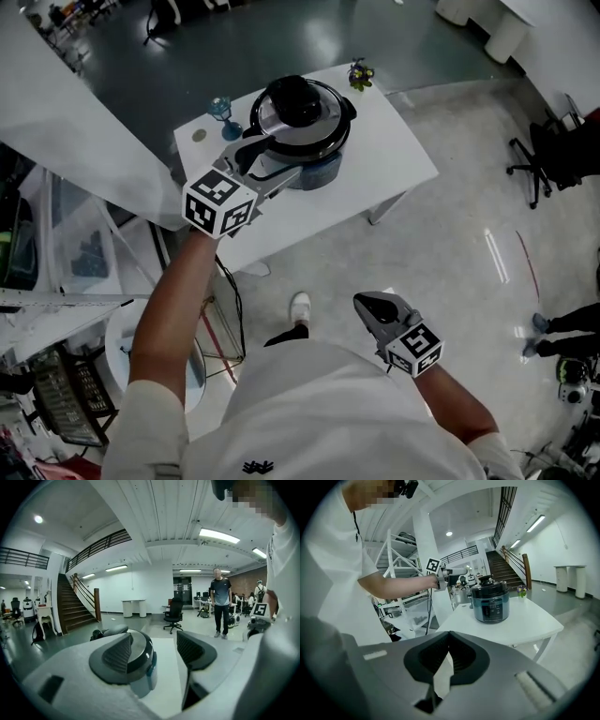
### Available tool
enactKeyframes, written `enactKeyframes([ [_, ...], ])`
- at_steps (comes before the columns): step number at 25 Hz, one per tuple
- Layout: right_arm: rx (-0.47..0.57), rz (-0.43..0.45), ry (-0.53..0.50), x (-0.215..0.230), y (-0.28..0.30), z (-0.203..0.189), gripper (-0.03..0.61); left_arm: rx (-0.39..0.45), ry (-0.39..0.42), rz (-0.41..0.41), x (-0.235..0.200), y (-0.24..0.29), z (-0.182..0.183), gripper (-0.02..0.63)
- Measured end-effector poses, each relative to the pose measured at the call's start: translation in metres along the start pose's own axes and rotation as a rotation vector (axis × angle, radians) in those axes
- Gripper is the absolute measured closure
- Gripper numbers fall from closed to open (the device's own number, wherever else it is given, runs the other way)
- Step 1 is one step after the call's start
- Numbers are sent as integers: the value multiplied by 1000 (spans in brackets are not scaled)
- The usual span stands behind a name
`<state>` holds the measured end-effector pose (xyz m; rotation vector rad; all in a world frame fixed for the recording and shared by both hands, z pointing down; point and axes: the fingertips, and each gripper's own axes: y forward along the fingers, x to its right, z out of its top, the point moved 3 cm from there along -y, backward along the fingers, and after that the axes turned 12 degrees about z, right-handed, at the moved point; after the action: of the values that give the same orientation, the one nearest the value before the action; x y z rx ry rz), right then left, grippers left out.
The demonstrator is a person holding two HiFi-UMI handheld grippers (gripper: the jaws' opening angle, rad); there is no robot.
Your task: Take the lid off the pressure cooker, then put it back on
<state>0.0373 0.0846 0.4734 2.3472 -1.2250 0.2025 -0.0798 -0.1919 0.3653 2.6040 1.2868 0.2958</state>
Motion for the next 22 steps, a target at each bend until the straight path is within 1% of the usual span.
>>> enactKeyframes([
  [6,-4,-58,28,28,17,12,566,-16,20,-12,-48,55,-3,294],
  [11,0,-98,54,47,27,19,566,-25,29,-26,-79,93,-4,288],
  [17,-5,-128,83,64,32,23,566,-51,56,-61,-98,128,-9,276],
  [22,-1,-154,106,72,32,22,566,-66,62,-88,-101,145,-11,273],
])
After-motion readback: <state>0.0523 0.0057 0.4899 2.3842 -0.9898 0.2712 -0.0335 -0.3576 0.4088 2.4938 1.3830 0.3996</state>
